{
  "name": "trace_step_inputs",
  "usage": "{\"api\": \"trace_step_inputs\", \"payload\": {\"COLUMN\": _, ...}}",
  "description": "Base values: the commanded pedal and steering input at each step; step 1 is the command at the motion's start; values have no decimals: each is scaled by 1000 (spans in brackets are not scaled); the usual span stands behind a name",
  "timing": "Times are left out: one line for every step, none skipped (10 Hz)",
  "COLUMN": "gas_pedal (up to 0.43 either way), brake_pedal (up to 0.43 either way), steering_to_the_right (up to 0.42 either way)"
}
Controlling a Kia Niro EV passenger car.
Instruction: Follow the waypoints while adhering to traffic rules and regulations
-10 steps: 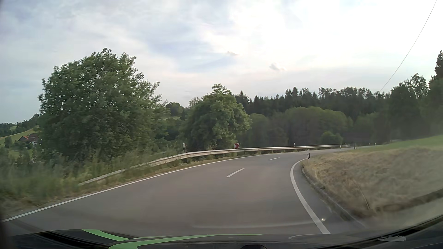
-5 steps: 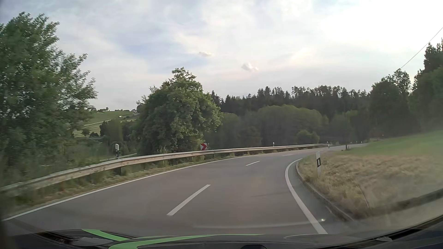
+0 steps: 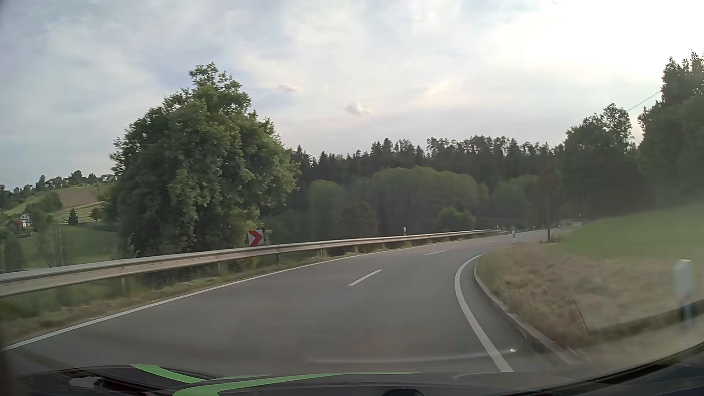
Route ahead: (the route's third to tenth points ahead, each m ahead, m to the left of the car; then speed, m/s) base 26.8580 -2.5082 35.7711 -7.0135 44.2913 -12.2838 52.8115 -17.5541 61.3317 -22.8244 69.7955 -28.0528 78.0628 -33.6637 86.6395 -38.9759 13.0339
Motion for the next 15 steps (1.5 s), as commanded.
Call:
{"api": "trace_step_inputs", "payload": {"gas_pedal": 0, "brake_pedal": 0, "steering_to_the_right": 79}}
{"api": "trace_step_inputs", "payload": {"gas_pedal": 0, "brake_pedal": 0, "steering_to_the_right": 81}}
{"api": "trace_step_inputs", "payload": {"gas_pedal": 0, "brake_pedal": 0, "steering_to_the_right": 83}}
{"api": "trace_step_inputs", "payload": {"gas_pedal": 0, "brake_pedal": 0, "steering_to_the_right": 83}}
{"api": "trace_step_inputs", "payload": {"gas_pedal": 0, "brake_pedal": 0, "steering_to_the_right": 81}}
{"api": "trace_step_inputs", "payload": {"gas_pedal": 0, "brake_pedal": 0, "steering_to_the_right": 80}}
{"api": "trace_step_inputs", "payload": {"gas_pedal": 0, "brake_pedal": 0, "steering_to_the_right": 79}}
{"api": "trace_step_inputs", "payload": {"gas_pedal": 0, "brake_pedal": 0, "steering_to_the_right": 77}}
{"api": "trace_step_inputs", "payload": {"gas_pedal": 0, "brake_pedal": 0, "steering_to_the_right": 75}}
{"api": "trace_step_inputs", "payload": {"gas_pedal": 0, "brake_pedal": 0, "steering_to_the_right": 76}}
{"api": "trace_step_inputs", "payload": {"gas_pedal": 0, "brake_pedal": 0, "steering_to_the_right": 76}}
{"api": "trace_step_inputs", "payload": {"gas_pedal": 0, "brake_pedal": 0, "steering_to_the_right": 79}}
{"api": "trace_step_inputs", "payload": {"gas_pedal": 0, "brake_pedal": 0, "steering_to_the_right": 81}}
{"api": "trace_step_inputs", "payload": {"gas_pedal": 0, "brake_pedal": 0, "steering_to_the_right": 82}}
{"api": "trace_step_inputs", "payload": {"gas_pedal": 0, "brake_pedal": 0, "steering_to_the_right": 81}}
